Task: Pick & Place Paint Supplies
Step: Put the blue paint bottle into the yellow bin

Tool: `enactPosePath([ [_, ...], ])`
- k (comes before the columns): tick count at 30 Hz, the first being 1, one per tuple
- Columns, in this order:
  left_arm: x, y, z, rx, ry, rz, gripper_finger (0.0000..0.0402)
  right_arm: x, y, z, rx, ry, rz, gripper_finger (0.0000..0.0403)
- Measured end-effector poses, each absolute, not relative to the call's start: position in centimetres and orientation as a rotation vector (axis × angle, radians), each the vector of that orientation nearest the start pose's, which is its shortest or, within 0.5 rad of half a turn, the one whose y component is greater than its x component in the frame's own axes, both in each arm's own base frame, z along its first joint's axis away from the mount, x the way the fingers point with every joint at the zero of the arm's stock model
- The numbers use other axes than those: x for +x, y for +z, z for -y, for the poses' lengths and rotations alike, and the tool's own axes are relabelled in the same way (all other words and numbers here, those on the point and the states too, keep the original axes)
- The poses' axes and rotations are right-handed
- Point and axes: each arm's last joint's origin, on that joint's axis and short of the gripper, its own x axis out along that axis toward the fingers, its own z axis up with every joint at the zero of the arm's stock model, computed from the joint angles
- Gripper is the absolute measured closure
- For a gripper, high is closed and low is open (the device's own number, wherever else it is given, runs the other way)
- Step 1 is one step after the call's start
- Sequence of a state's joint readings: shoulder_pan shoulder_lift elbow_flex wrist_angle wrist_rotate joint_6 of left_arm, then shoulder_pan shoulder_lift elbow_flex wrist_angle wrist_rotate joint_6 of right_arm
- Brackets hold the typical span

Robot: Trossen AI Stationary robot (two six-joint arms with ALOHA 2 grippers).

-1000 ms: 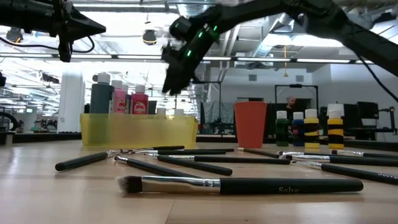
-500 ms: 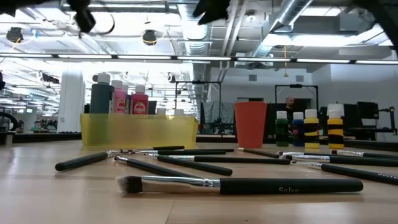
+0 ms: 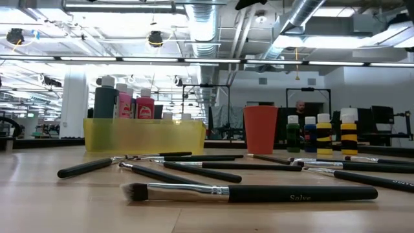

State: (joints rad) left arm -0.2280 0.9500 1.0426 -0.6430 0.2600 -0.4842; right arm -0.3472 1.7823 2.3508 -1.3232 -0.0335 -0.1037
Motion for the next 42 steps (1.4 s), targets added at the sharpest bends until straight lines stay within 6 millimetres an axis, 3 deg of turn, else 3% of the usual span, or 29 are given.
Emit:
enactPosePath([
  [6,17.9,32.8,7.1,-0.406,-0.319,-0.927,0.0302,28.1,48.9,9.3,0.024,-0.091,-0.742,0.0155],
  [11,17.7,32.5,7.8,-0.416,-0.286,-0.960,0.0302,22.5,52.3,8.5,-0.014,-0.077,-0.611,0.0155],
  [17,16.5,32.0,8.7,-0.398,-0.264,-1.039,0.0302,16.0,53.0,6.5,0.027,-0.131,-0.539,0.0155],
  [24,15.9,30.2,9.5,-0.364,-0.246,-1.100,0.0302,12.0,50.1,3.6,0.025,-0.035,-0.283,0.0155],
  [30,15.4,29.8,10.0,-0.349,-0.246,-1.125,0.0302,9.8,45.4,2.9,0.083,-0.091,-0.071,0.0155],
  [36,15.5,29.2,10.9,-0.284,-0.199,-1.124,0.0302,8.6,41.3,2.7,0.195,-0.109,0.034,0.0155],
  [42,15.8,27.8,13.0,-0.207,-0.233,-1.201,0.0302,7.8,39.8,2.4,0.198,-0.105,0.099,0.0155],
])
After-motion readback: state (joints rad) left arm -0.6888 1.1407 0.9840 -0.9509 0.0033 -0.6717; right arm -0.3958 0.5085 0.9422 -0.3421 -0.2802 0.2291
